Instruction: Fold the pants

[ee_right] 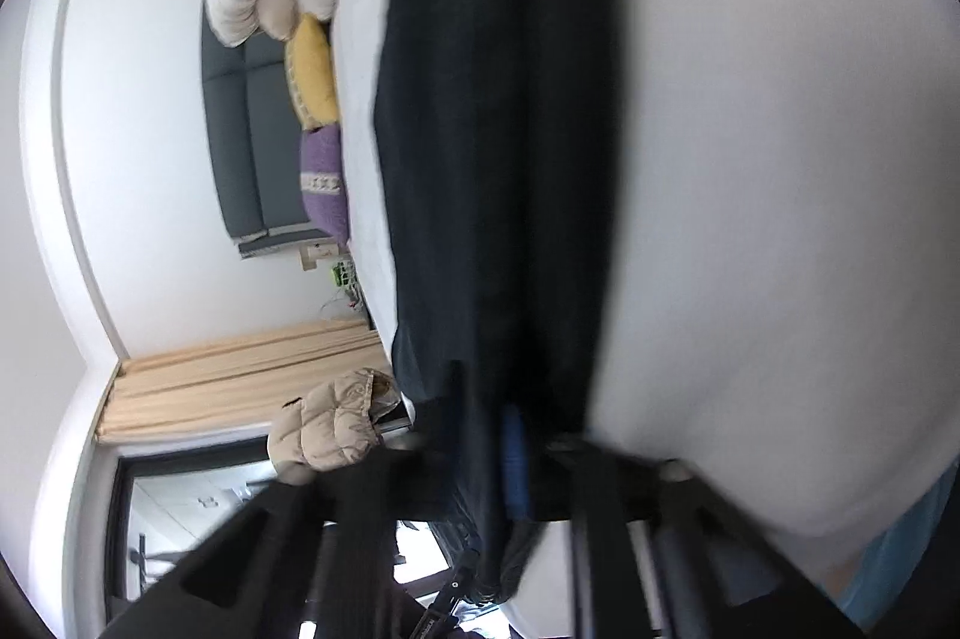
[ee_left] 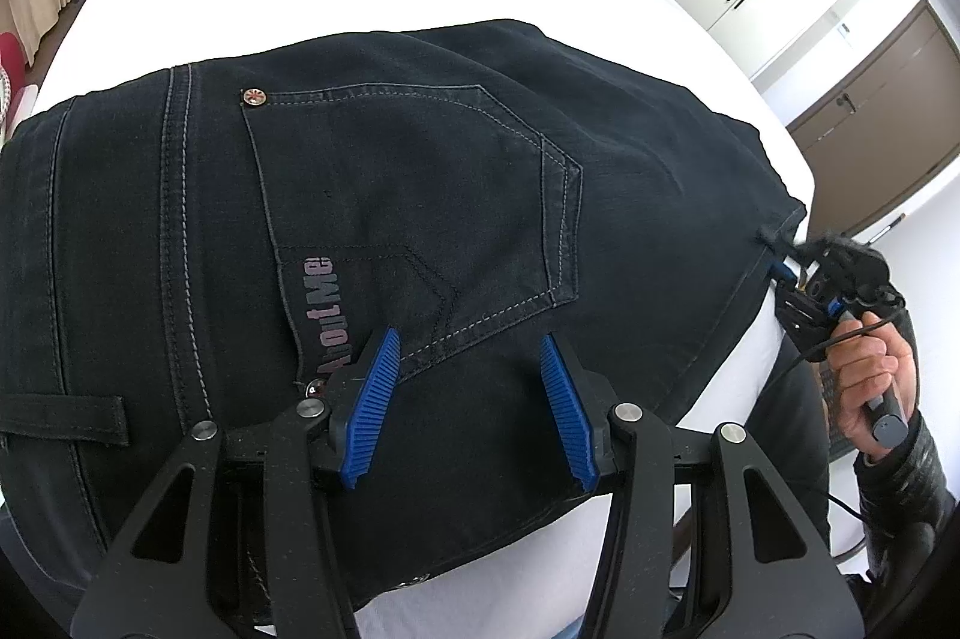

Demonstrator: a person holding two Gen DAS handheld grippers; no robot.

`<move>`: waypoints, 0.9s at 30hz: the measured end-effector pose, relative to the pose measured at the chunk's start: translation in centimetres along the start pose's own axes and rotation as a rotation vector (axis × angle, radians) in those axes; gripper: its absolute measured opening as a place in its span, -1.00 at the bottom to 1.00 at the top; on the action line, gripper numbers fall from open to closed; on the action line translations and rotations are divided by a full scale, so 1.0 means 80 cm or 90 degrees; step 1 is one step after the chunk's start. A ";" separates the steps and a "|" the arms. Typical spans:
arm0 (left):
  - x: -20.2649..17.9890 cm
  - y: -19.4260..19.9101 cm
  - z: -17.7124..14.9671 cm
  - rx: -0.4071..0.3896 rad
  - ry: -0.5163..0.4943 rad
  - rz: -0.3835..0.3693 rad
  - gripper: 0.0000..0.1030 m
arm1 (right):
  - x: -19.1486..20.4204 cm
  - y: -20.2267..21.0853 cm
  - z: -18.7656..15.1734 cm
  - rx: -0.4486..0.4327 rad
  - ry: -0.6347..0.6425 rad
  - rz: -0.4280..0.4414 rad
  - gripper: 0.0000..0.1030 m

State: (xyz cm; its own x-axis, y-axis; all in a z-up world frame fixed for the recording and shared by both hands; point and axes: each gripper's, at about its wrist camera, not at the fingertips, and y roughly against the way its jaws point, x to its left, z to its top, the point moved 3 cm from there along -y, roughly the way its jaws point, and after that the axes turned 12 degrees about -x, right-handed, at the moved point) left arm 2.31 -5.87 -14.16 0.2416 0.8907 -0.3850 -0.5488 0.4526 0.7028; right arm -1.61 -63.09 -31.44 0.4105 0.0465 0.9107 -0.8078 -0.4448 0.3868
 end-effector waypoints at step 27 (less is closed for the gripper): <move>0.000 0.001 0.000 -0.001 0.000 0.005 -0.07 | 0.017 0.086 0.107 -0.173 0.021 0.063 -0.89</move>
State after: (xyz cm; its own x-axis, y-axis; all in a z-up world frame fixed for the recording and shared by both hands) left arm 2.27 -5.87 -14.10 0.2373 0.8945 -0.3788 -0.5521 0.4450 0.7051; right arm -2.97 -73.74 -28.82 0.3129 0.0462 0.9487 -0.9289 -0.1935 0.3158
